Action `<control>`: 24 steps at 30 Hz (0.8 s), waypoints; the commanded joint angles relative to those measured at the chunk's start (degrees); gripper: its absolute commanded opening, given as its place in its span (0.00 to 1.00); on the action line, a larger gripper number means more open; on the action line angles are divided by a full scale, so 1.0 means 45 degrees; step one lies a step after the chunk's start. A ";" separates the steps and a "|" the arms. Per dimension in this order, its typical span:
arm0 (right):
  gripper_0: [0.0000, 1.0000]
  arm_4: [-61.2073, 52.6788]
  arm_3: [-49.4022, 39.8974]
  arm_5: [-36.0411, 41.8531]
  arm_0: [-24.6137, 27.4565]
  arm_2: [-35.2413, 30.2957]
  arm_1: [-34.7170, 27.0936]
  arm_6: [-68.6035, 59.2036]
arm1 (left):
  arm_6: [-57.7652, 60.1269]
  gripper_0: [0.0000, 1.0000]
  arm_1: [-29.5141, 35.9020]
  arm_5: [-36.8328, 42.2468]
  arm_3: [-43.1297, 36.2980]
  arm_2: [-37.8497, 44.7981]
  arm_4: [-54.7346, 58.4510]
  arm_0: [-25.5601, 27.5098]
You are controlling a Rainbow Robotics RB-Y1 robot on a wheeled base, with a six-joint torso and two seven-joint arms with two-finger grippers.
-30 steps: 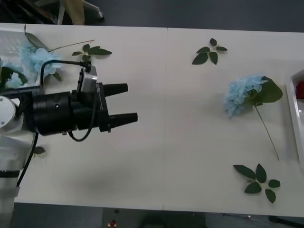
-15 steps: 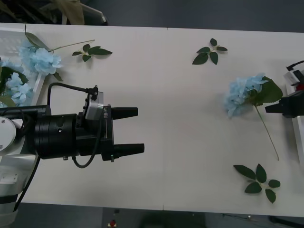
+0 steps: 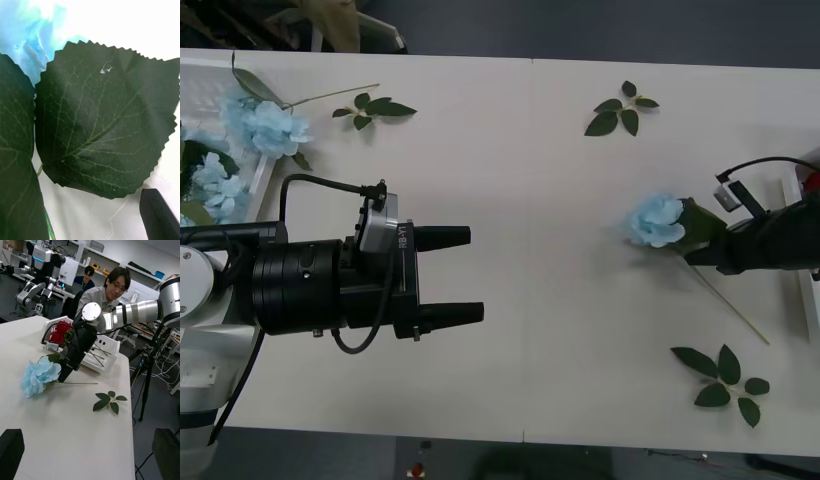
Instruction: Put the red flowers into the right box and the blue flowers into the left box
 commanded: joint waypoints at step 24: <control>0.63 -0.1314 0.0109 0.1439 -0.0262 -0.0311 -0.0064 0.1679 | -0.0176 1.00 0.0316 0.0082 -0.0384 0.0043 0.0117 -0.0182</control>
